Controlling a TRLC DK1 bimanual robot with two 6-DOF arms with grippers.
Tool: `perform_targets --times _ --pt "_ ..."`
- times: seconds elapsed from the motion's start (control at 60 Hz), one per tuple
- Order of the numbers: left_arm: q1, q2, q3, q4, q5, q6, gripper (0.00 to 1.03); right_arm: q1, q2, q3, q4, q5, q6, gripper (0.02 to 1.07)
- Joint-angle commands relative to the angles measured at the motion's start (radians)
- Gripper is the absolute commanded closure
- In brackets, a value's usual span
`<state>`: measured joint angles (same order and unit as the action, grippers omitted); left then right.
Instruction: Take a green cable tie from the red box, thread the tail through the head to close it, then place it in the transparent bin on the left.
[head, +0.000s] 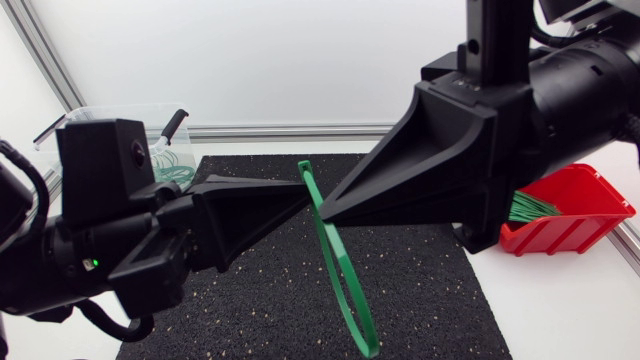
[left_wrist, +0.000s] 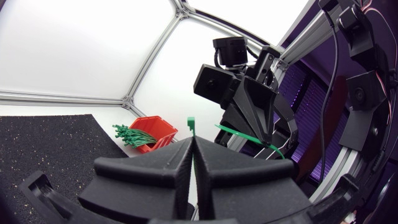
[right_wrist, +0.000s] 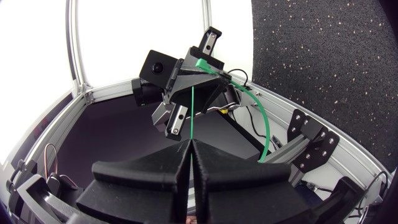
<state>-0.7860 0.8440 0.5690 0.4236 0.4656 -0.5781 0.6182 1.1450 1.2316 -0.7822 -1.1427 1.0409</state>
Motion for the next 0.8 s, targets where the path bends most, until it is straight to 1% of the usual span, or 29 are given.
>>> perform_targets --times 0.0,0.783 --pt "-0.007 -0.002 0.006 0.001 -0.001 0.007 1.0 -0.005 0.01 0.003 0.008 0.004 0.021 1.01" --pt "-0.01 -0.014 0.019 -0.016 -0.001 0.003 1.0 -0.02 0.03 -0.029 0.035 0.006 0.018 1.01"
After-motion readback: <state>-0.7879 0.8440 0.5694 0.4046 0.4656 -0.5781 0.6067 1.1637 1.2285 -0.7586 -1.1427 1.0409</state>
